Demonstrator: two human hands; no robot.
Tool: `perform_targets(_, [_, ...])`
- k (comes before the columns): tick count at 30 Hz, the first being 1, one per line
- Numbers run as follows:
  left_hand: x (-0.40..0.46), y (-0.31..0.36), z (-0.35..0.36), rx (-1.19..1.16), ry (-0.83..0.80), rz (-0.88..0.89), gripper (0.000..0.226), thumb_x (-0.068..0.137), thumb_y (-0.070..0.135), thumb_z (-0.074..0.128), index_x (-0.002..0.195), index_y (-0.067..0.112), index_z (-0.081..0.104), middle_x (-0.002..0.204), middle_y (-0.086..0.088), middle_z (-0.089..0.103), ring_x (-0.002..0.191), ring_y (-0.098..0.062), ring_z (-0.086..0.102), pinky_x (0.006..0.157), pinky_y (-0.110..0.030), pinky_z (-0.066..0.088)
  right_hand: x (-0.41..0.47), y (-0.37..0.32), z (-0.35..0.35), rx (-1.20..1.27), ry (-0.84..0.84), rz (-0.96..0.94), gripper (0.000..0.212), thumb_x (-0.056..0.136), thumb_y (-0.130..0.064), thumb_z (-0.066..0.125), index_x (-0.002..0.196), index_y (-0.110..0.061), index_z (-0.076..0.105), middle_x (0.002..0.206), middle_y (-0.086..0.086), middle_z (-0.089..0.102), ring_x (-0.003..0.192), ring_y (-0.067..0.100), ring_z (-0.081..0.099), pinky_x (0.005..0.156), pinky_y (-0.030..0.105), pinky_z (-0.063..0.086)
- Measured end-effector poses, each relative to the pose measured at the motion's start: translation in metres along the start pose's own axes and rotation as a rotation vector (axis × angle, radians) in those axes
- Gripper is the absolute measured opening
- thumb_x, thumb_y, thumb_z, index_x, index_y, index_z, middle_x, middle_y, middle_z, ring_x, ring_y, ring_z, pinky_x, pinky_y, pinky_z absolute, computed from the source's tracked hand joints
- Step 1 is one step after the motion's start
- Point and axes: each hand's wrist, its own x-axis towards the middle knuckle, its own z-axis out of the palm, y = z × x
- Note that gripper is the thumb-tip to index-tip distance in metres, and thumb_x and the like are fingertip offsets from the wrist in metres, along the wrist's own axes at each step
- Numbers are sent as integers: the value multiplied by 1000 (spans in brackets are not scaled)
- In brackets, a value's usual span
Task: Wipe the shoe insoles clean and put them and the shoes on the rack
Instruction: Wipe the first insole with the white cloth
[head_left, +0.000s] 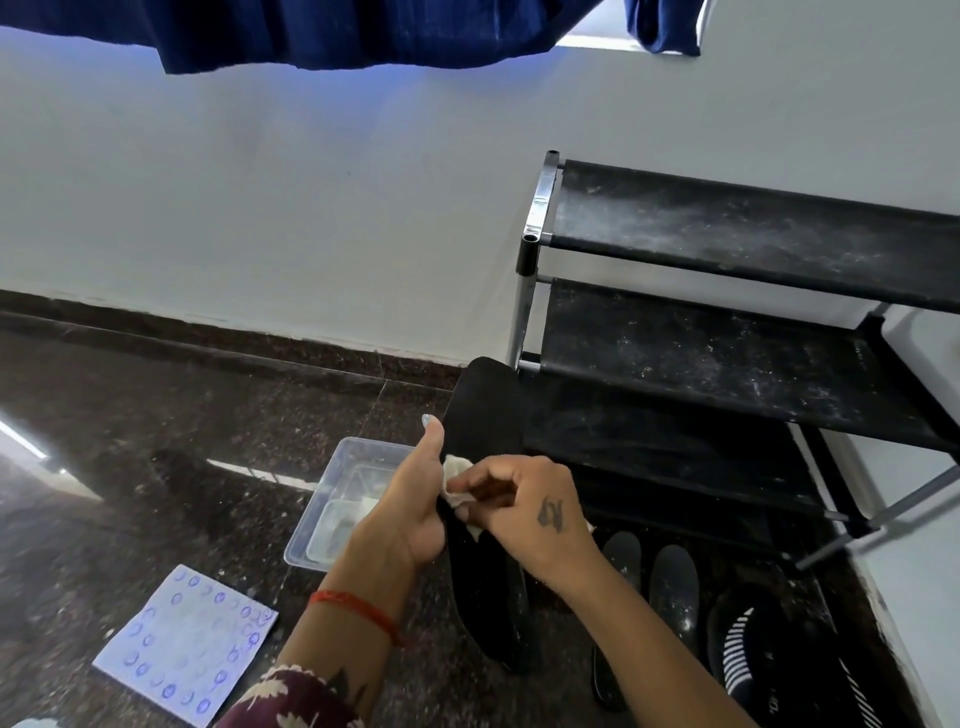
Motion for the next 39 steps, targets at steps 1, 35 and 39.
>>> perform_targets(1, [0, 1, -2, -3, 3, 2, 80, 94, 60, 25, 52, 3, 61, 43, -9, 58, 36, -17, 58, 36, -18, 45, -1, -1, -3, -13, -49, -23, 17, 71, 1, 74, 81, -12, 76, 79, -7, 72, 72, -5, 65, 69, 6, 48])
perform_targets(35, [-2, -4, 6, -30, -181, -10, 72, 98, 54, 22, 92, 2, 72, 88, -19, 72, 74, -27, 72, 67, -37, 53, 13, 18, -8, -198, 258, -13, 43, 74, 6, 63, 107, -19, 69, 93, -3, 67, 81, 6, 63, 79, 23, 53])
perform_targets(39, [2, -3, 1, -41, -152, 4, 71, 98, 52, 25, 86, -1, 71, 82, -18, 69, 72, -26, 69, 74, -35, 48, 11, 9, -3, -152, 172, -140, 30, 77, -2, 64, 102, -18, 72, 95, -2, 70, 87, 5, 64, 81, 17, 51])
